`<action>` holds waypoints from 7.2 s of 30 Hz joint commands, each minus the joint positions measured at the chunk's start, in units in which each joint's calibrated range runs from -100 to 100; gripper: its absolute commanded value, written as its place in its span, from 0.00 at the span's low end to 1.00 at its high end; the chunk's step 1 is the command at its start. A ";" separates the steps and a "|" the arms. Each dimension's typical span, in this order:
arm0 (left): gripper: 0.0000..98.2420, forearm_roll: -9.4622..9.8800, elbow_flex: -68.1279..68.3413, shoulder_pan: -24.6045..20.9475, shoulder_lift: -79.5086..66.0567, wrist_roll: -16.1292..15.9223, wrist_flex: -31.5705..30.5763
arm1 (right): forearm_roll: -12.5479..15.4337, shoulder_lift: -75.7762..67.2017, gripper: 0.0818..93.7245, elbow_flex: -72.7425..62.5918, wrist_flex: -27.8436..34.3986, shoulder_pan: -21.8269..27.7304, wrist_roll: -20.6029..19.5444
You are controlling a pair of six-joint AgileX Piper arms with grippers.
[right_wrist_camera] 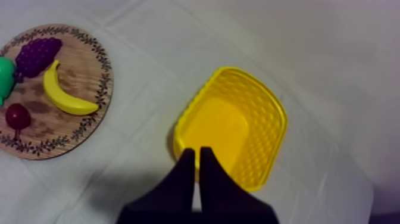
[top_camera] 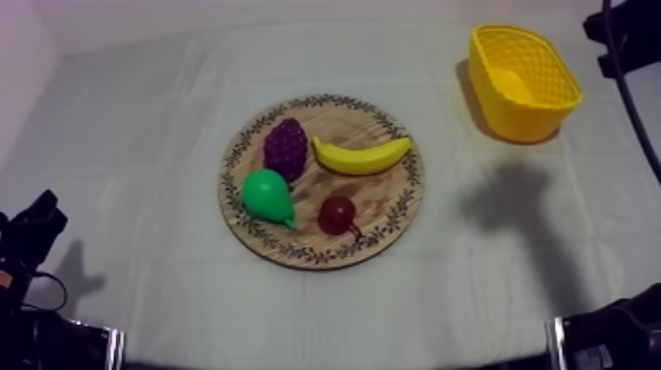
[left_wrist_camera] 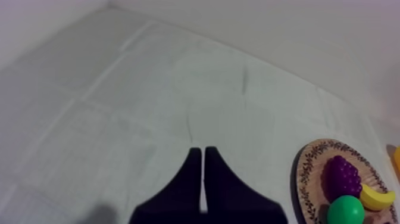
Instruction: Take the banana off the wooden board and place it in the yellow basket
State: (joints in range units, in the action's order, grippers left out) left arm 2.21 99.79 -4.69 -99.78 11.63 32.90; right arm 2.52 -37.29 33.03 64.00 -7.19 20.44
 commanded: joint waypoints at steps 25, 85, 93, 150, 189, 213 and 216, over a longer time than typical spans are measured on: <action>0.00 -0.03 -0.01 0.02 -0.05 -0.01 0.00 | 14.82 14.98 0.05 -10.78 12.26 -4.26 14.12; 0.00 -0.03 -0.01 0.02 -0.05 0.02 0.00 | 2.00 47.88 0.68 -19.77 5.58 -19.68 2.55; 0.00 -0.03 -0.01 0.02 -0.05 0.02 0.00 | 1.07 59.25 0.67 -24.78 5.24 -20.08 3.46; 0.00 -0.03 -0.01 0.02 -0.05 -0.01 0.00 | -7.21 52.58 0.07 -36.40 2.83 -10.60 -8.45; 0.00 -0.03 -0.01 0.02 -0.05 0.00 0.00 | -15.72 58.56 0.30 -29.43 -4.54 5.21 -21.29; 0.00 -0.03 -0.01 0.02 -0.05 0.01 0.00 | -11.55 19.76 0.05 18.35 -53.52 7.68 -21.89; 0.00 -0.03 -0.01 0.02 -0.05 0.01 0.00 | -0.86 11.51 0.03 26.33 -57.42 6.41 -11.72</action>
State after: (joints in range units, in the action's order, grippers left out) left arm 2.21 99.79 -4.69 -99.78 11.63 32.90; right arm -11.98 -15.75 49.19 10.64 -0.21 -8.15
